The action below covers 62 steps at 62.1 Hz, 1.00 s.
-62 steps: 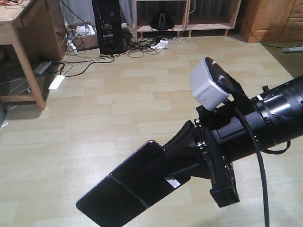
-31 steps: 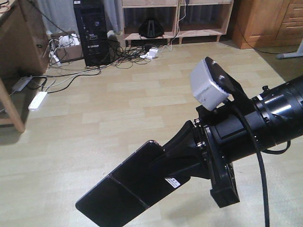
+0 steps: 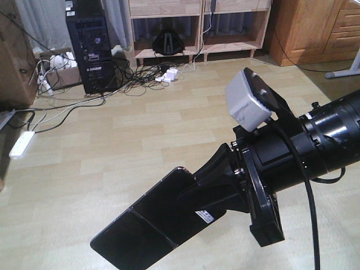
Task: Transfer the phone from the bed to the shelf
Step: 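Drive toward the wooden shelf unit carrying the phone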
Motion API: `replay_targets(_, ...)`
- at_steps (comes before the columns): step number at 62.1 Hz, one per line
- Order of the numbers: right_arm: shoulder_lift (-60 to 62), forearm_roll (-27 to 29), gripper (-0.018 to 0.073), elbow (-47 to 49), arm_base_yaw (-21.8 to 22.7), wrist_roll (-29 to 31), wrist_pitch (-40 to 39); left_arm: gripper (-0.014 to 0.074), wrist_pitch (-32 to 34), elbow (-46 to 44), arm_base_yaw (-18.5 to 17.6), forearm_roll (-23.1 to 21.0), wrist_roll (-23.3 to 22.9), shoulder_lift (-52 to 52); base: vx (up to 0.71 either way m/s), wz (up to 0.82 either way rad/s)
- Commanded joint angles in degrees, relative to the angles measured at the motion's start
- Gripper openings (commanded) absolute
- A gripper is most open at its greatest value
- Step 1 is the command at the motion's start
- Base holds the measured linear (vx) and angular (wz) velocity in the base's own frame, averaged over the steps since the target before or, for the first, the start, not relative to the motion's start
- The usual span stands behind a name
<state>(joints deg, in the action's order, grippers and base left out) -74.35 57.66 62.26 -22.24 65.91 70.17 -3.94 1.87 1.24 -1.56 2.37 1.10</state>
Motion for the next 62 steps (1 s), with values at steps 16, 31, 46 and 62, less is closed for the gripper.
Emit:
replay_targets(16, 1.56, 4.67, -0.0002, 1.56, 0.05, 0.53, 3.58, 0.0001, 4.31, -1.43, -0.02, -0.56, -0.5, 0.4, 0.43, -0.04)
replay_targets(31, 1.56, 4.67, -0.0002, 1.56, 0.05, 0.53, 3.58, 0.0001, 4.31, -1.43, -0.02, -0.56, -0.5, 0.4, 0.43, -0.06)
replay_targets(46, 1.56, 4.67, -0.0002, 1.56, 0.05, 0.53, 3.58, 0.0001, 4.31, -1.43, -0.02, -0.56, -0.5, 0.4, 0.42, -0.1)
replay_targets(62, 1.55, 4.67, -0.0002, 1.56, 0.05, 0.53, 3.58, 0.0001, 4.31, -1.43, -0.02, -0.56, -0.5, 0.4, 0.45, -0.27)
